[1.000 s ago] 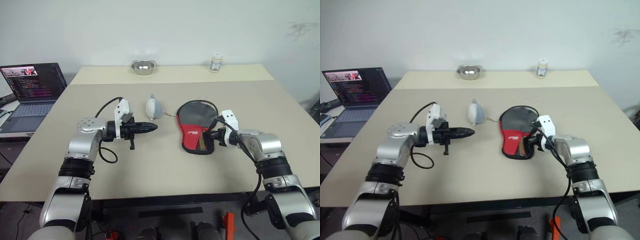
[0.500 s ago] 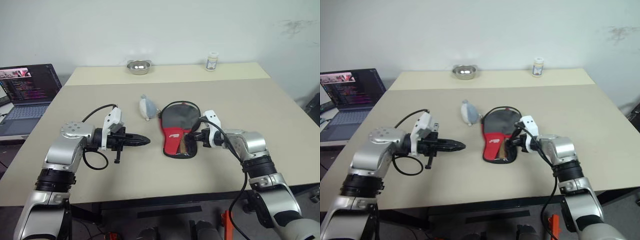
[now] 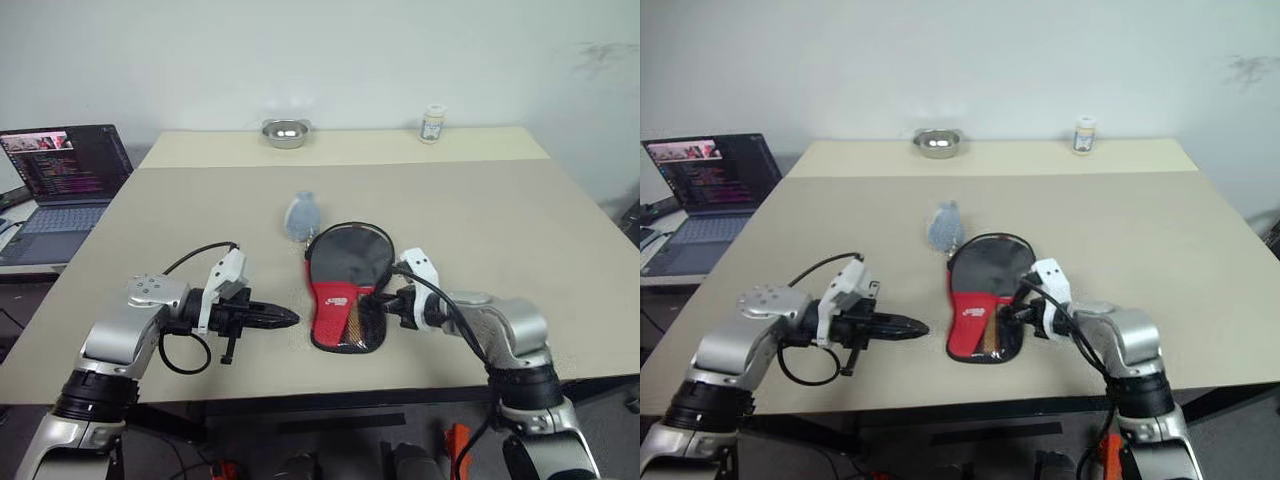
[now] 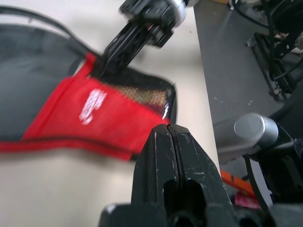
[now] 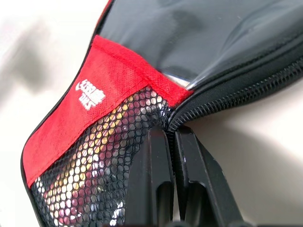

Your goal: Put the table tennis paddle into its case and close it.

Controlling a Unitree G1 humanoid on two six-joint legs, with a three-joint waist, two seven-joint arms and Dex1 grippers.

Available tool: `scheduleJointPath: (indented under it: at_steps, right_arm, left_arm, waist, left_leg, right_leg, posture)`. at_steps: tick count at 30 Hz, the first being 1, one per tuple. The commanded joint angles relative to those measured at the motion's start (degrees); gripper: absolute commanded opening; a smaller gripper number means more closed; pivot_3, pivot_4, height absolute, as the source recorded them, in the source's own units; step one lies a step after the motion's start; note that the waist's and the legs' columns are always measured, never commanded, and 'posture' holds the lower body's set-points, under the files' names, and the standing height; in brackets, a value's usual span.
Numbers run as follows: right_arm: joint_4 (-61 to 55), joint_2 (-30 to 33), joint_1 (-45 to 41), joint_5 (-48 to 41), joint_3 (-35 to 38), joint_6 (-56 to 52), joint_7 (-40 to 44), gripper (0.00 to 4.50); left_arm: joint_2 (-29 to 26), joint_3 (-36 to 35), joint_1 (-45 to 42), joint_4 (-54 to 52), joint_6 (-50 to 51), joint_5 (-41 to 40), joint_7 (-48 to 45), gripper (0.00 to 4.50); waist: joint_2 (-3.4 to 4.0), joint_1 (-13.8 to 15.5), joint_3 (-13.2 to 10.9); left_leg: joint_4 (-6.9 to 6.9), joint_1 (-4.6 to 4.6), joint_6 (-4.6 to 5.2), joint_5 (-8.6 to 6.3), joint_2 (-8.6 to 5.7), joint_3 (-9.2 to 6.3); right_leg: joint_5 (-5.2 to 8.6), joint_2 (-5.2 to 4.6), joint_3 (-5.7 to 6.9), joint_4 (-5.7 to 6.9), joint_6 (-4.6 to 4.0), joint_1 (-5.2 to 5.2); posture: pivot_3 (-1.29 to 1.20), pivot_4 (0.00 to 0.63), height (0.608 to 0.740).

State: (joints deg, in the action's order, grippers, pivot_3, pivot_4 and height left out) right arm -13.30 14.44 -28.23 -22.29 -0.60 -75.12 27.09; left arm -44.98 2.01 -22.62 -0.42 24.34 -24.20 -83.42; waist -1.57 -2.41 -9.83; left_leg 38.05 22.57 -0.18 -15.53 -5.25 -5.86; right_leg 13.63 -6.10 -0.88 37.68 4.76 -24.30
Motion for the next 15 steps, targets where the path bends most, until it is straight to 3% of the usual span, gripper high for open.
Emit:
scheduleJointPath:
  at_steps: [1, 15]
  right_arm:
    - [-6.05, 1.81, 2.34, -2.80, 2.57, -5.08, -0.52, 0.02]
    - [-14.22, 4.14, 6.13, -7.59, 6.34, -13.07, -1.99, 0.02]
  left_arm:
    - [-0.91, -0.11, 0.72, -2.79, -1.20, -1.21, -1.10, 0.00]
    - [-0.57, 0.97, 0.97, -0.17, -4.27, -0.71, -2.26, 0.00]
  waist:
    - [0.00, 0.49, 0.00]
    - [0.00, 0.70, 0.00]
  left_leg:
    - [0.00, 0.00, 0.02, -0.01, 0.00, -0.01]
    - [0.00, -0.02, 0.08, -0.05, 0.00, -0.03]
  right_leg:
    - [0.00, 0.00, 0.02, -0.02, 0.00, 0.02]
    - [0.01, 0.00, 0.06, -0.04, 0.00, 0.09]
  posture:
    - [0.00, 0.150, 0.740]
    - [0.00, 0.150, 0.740]
